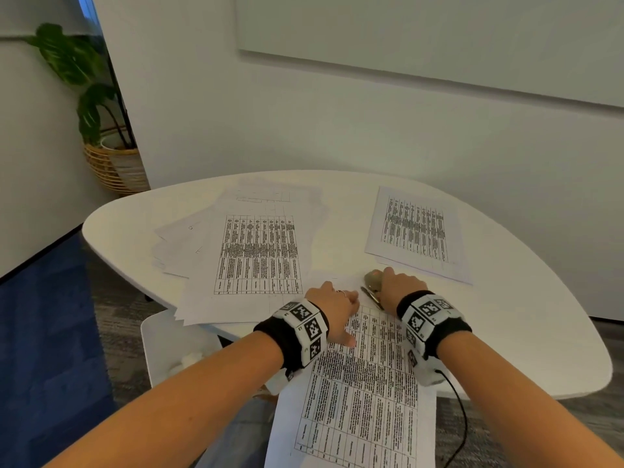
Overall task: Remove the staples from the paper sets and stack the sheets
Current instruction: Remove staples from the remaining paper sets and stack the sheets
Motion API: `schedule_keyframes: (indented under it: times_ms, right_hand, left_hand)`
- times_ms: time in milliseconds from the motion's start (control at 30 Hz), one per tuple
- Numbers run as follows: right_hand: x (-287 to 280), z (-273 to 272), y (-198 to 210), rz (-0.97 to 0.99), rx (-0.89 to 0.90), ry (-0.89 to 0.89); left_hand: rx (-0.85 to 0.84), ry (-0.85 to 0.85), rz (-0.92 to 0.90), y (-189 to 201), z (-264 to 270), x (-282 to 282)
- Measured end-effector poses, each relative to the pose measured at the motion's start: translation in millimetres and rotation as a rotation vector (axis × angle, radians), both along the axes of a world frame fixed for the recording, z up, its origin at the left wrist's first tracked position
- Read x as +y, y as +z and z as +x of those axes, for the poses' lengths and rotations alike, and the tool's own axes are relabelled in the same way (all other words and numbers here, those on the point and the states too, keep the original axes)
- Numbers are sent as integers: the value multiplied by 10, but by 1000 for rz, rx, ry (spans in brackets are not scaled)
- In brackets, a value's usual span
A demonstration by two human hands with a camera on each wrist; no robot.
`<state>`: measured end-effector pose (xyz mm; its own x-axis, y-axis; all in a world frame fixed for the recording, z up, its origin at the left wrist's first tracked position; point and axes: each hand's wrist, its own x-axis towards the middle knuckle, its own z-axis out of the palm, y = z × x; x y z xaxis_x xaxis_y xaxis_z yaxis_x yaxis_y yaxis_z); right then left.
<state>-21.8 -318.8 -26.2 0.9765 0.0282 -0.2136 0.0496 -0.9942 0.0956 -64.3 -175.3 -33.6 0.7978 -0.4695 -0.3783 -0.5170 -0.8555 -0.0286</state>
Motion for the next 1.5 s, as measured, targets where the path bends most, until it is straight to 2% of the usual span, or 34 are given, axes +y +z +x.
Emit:
schedule_keyframes:
  times_ms: [200, 367, 633, 800, 900, 967, 1033, 1133, 1233, 1500]
  right_hand:
    - [12, 60, 13, -3, -15, 11]
    - [126, 62, -53, 95, -19, 4]
    - [119, 214, -73, 10, -73, 37]
    - [175, 286, -111, 146, -62, -48]
    - [167, 310, -72, 186, -42, -54]
    - [130, 305, -41, 209, -42, -31]
    - [102, 267, -18, 232, -29, 3]
    - [141, 166, -16, 204, 8, 66]
    - [260, 67, -57, 127, -16, 115]
    - [433, 9, 20, 33, -20, 109]
  left_hand:
    - [-5, 3, 7, -15, 16, -14]
    - [-25, 13, -6, -40, 6, -4]
    - [-34, 12, -20, -66, -2, 5]
    - [-22, 28, -37, -60, -22, 11]
    - [2, 36, -122, -18, -45, 70]
    - [28, 72, -168, -9, -38, 138]
    - [51, 181, -198, -11, -46, 227]
    - [36, 324, -169, -8, -97, 345]
    - [-5, 316, -130, -24, -111, 389]
    - [-42, 297, -130, -67, -93, 380]
